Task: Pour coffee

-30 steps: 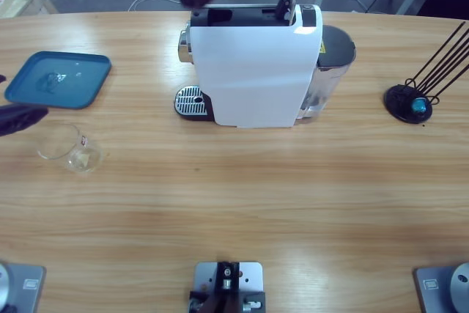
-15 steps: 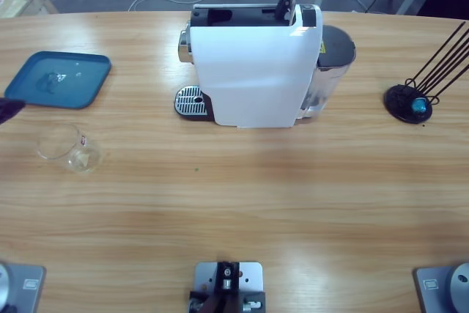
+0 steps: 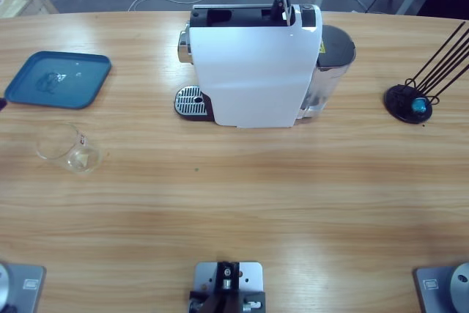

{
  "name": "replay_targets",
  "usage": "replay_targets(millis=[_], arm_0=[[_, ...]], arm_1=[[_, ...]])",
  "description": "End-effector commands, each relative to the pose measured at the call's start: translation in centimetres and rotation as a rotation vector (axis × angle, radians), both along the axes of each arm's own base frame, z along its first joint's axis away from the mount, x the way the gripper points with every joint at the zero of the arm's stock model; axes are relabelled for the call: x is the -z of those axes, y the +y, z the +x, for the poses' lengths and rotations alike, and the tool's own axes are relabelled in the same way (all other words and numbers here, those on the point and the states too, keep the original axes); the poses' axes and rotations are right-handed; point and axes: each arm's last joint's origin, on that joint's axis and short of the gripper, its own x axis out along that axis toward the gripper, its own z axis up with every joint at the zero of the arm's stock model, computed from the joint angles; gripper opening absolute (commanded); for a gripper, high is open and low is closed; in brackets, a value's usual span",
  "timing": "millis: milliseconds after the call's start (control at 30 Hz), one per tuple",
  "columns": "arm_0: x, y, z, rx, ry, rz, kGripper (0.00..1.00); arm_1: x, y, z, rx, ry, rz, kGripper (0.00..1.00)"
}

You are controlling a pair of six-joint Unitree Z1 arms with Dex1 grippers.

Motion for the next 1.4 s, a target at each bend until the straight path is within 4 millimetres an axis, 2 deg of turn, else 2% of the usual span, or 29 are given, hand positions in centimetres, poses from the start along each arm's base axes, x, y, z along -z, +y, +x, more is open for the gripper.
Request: replay_targets(millis=[33,300,400,533,733,833,867,933,967,1000,1033,1133,1200,1233,1300,1400], arm_0=[[0.7,0.5,-0.4,-0.016,0.029,0.009,0.977],[0.6,0.8,-0.7,-0.018,0.046,0.022,0.977],[0.6,0.7,-0.6,-0.023,0.053,0.02,0.977],[0.7,0.7,-0.6,-0.025,0.059,0.022,0.977],[0.8,0.3,-0.2,-0.029,0.075,0.03,0.977],[1.0,0.3,-0.2,-0.049,0.094,0.017,0.978],[1.0,0.3,-0.2,-0.054,0.098,0.013,0.982],[1.3,0.4,-0.1,-0.09,0.127,-0.014,0.982],[1.6,0.4,0.0,-0.141,0.153,-0.031,0.982],[1.9,0.5,0.1,-0.191,0.17,-0.028,0.982],[2.2,0.5,0.3,-0.239,0.188,-0.01,0.983],[2.9,0.3,0.8,-0.332,0.268,-0.009,0.991],[3.4,0.0,1.0,-0.364,0.308,-0.019,0.991],[3.8,0.0,1.1,-0.377,0.325,-0.017,0.991],[4.8,0.1,1.0,-0.411,0.363,-0.021,0.991],[5.1,-0.1,1.1,-0.423,0.372,-0.013,0.991]], arm_1=[[7.1,6.5,-0.4,-0.158,0.117,-0.114,0.0],[13.5,8.7,0.8,-0.189,0.213,-0.211,0.0],[16.3,9.6,0.7,-0.209,0.269,-0.265,0.0],[18.9,9.9,0.4,-0.218,0.329,-0.323,0.0],[22.0,9.5,0.0,-0.209,0.459,-0.415,0.0],[22.1,9.4,0.0,-0.198,0.463,-0.422,0.0],[21.5,9.3,0.0,-0.195,0.446,-0.417,0.0],[18.3,9.0,-0.2,-0.25,0.32,-0.41,0.0],[16.1,8.7,-0.5,-0.287,0.247,-0.417,0.171],[13.8,7.9,-1.0,-0.3,0.189,-0.414,0.866],[11.1,7.0,-1.6,-0.306,0.123,-0.403,1.0],[3.0,2.7,-4.6,-0.281,-0.048,-0.38,1.0],[-2.3,-1.1,-7.9,-0.266,-0.145,-0.416,1.0],[-3.8,-2.8,-9.4,-0.262,-0.172,-0.419,1.0],[-5.0,-5.4,-11.9,-0.297,-0.197,-0.439,1.0],[-3.2,-8.5,-14.5,-0.331,-0.134,-0.533,1.0]])
